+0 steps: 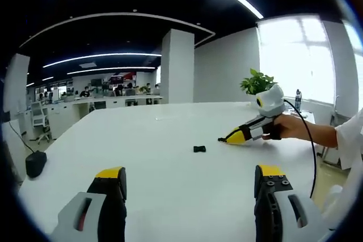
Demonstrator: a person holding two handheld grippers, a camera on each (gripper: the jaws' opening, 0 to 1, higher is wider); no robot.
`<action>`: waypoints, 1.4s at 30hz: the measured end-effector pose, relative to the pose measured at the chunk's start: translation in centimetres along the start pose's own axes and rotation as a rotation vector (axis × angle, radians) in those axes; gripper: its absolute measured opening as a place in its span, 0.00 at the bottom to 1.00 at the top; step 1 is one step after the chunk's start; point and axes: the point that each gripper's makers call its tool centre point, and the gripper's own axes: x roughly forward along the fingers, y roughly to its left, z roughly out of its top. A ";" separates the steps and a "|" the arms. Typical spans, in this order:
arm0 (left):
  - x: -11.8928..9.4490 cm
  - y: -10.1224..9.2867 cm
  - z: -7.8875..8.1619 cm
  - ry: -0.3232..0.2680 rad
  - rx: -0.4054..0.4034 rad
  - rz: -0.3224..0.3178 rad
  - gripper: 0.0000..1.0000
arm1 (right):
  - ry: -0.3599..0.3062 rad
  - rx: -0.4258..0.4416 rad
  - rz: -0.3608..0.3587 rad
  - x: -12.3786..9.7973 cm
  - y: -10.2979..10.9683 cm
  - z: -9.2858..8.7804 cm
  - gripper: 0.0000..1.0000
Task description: Snap the two parts of the plastic buckle together until the buckle closes and remains connected.
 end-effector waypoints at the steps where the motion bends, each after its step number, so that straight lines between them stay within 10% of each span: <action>1: 0.2 -0.1 0.1 -0.003 -0.002 -0.004 0.95 | 0.001 0.002 0.004 0.0 0.0 0.0 0.13; 42: 7.8 0.6 0.9 0.067 0.038 -0.054 0.93 | -0.010 0.022 0.075 -0.4 0.6 0.6 0.13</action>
